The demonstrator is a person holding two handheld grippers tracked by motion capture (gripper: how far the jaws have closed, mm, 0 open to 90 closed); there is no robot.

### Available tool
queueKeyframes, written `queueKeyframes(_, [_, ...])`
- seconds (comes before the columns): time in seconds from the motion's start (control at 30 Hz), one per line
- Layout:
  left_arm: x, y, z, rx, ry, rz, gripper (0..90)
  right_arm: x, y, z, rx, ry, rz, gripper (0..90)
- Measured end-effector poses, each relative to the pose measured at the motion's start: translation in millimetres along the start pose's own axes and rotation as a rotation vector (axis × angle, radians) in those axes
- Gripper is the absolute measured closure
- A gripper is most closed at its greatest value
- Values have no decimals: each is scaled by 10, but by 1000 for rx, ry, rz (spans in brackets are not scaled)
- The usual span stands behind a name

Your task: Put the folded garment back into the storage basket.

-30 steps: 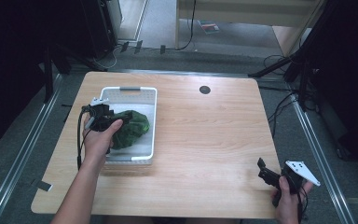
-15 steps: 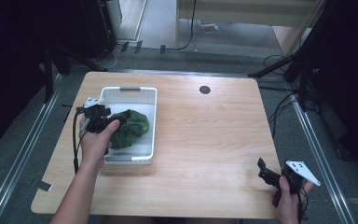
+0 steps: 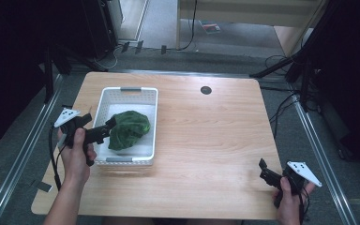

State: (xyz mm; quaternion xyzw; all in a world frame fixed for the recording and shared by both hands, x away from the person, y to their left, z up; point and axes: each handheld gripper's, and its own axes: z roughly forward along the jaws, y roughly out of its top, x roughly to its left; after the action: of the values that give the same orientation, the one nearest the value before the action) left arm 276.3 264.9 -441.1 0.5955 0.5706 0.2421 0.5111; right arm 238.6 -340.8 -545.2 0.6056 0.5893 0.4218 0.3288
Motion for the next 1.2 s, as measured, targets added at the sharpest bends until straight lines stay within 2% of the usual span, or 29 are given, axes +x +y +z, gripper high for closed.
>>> queueKeyframes(0.3, [181,-131,-293,-26,25,-7,0,5,0,0,-1,0,-2,0])
queueKeyframes(0.67, [492,-380,-590,-55,73,-28,0,10,-2,-1,-5,-8,-4,0])
queueKeyframes(0.93, [672,-581,-695,-71,120,-45,0,11,-4,-5,-8,-13,-1,0])
queueKeyframes(1.13, [810,-838,-724,-73,157,-74,0,13,-7,-10,-8,-10,-5,0])
queueKeyframes(1.17, [828,-872,-721,-71,165,-73,0,14,-8,-12,-9,-11,-5,0])
queueKeyframes(1.2, [857,-925,-713,-65,192,-53,0,14,-8,-12,-9,-11,-3,0])
